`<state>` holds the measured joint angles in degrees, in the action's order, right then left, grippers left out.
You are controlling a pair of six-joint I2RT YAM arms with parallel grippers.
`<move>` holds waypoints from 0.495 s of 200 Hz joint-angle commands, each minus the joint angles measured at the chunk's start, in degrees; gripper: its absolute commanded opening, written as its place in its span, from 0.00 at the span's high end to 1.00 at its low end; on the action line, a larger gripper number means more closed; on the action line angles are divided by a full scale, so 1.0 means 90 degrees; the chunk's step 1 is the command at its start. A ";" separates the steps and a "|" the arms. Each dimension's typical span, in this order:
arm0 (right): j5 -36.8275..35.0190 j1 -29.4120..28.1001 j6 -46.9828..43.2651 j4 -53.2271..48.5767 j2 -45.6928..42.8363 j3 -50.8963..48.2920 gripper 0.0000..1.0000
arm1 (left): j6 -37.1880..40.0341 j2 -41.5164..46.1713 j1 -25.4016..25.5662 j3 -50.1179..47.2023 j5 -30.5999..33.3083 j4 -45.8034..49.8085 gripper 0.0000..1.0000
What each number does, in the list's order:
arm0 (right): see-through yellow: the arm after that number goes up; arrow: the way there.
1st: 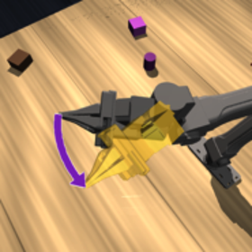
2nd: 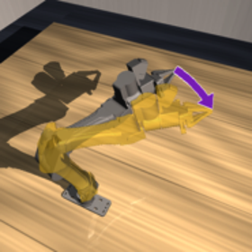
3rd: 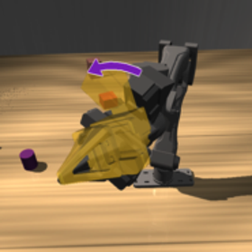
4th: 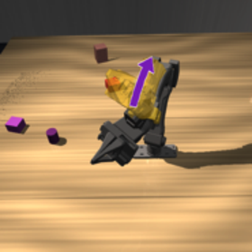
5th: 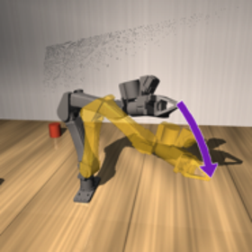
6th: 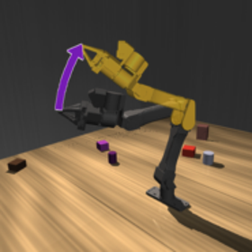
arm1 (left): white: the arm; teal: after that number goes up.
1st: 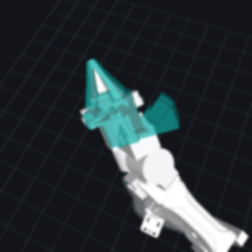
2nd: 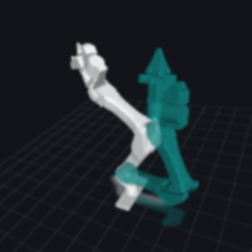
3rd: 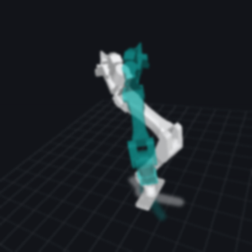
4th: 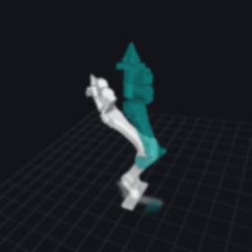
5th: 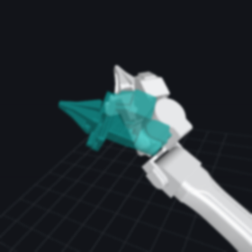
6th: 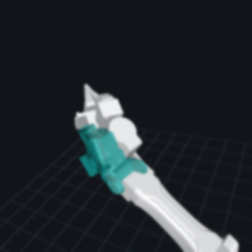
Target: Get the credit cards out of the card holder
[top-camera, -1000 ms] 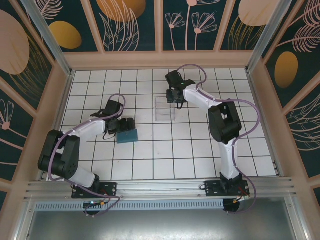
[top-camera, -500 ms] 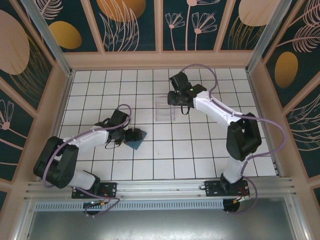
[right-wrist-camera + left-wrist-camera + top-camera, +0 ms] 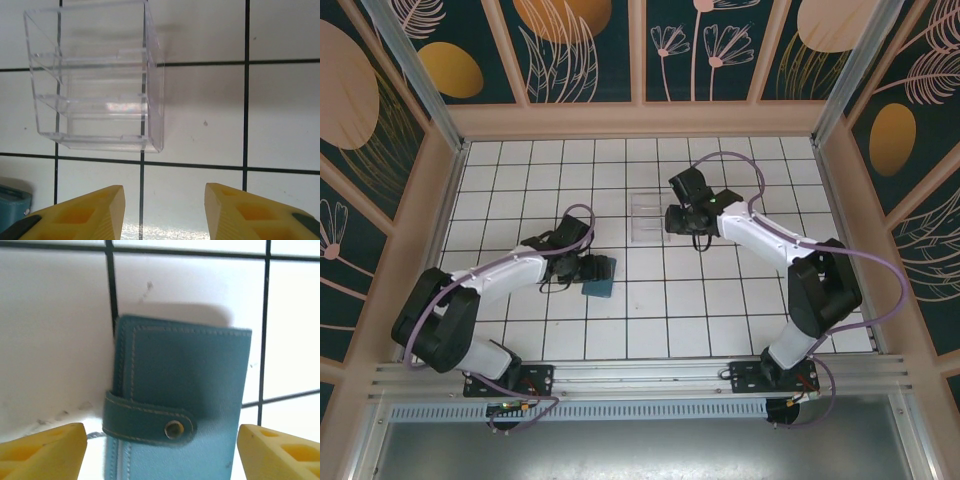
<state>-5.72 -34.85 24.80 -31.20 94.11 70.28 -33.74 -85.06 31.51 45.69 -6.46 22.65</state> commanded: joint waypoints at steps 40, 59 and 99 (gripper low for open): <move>0.0093 -0.0311 0.0320 0.0186 -0.0016 -0.0085 0.54 | 0.0691 -0.0605 0.0012 0.0448 0.0113 0.0631 0.29; 0.0108 -0.0384 0.0386 0.0188 0.0012 -0.0109 0.54 | 0.0764 -0.0627 0.0014 0.0429 -0.0177 0.0502 0.33; 0.0132 -0.0501 0.0476 0.0223 0.0032 -0.0216 0.54 | 0.0990 -0.0923 0.0010 0.0508 -0.0669 0.0475 0.42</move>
<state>-4.45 -38.54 27.40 -29.80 94.13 69.73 -27.31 -91.13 31.51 48.90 -8.88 25.74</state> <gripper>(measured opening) 0.461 0.625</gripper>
